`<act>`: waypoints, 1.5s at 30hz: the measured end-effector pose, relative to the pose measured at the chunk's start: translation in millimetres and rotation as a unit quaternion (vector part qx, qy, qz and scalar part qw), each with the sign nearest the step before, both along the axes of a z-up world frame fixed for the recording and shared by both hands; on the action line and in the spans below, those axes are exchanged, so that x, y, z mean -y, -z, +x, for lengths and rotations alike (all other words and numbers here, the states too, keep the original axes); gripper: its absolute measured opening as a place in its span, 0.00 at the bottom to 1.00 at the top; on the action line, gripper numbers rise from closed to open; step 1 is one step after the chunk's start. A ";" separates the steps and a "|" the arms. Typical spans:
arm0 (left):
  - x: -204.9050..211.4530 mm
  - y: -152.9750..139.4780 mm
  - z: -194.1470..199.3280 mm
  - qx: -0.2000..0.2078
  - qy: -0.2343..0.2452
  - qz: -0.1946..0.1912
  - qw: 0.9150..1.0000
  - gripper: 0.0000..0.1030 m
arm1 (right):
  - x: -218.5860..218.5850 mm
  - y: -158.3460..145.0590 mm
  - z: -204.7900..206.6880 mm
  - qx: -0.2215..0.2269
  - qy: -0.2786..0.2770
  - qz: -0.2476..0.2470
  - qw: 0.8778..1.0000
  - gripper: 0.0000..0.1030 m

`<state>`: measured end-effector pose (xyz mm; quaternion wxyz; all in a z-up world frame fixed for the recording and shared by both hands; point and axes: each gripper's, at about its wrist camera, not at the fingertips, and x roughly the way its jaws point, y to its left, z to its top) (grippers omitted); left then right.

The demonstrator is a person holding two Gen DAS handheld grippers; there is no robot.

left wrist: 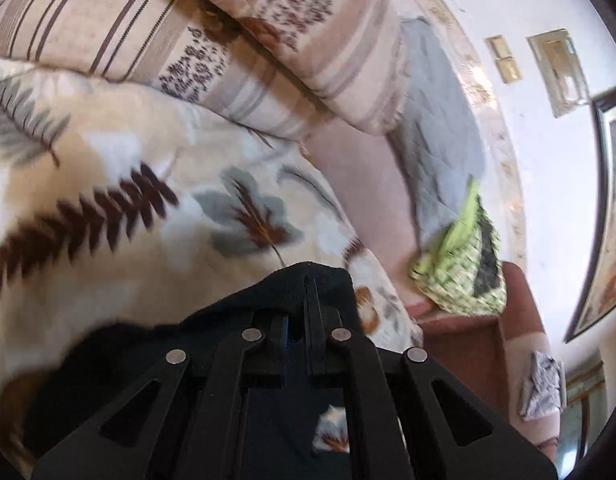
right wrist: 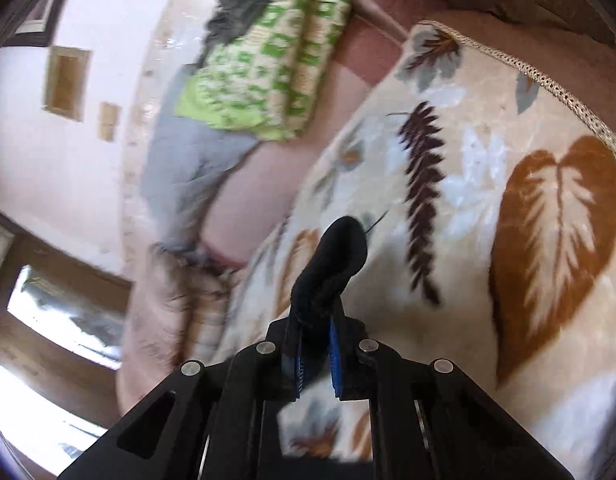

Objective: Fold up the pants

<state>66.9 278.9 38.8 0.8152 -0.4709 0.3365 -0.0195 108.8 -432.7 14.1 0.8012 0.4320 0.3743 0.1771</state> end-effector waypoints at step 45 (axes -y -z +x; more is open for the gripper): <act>166.4 7.7 4.8 0.003 0.079 0.462 0.883 0.85 | -153.9 -25.3 -44.2 0.077 -0.111 -0.420 0.898 0.74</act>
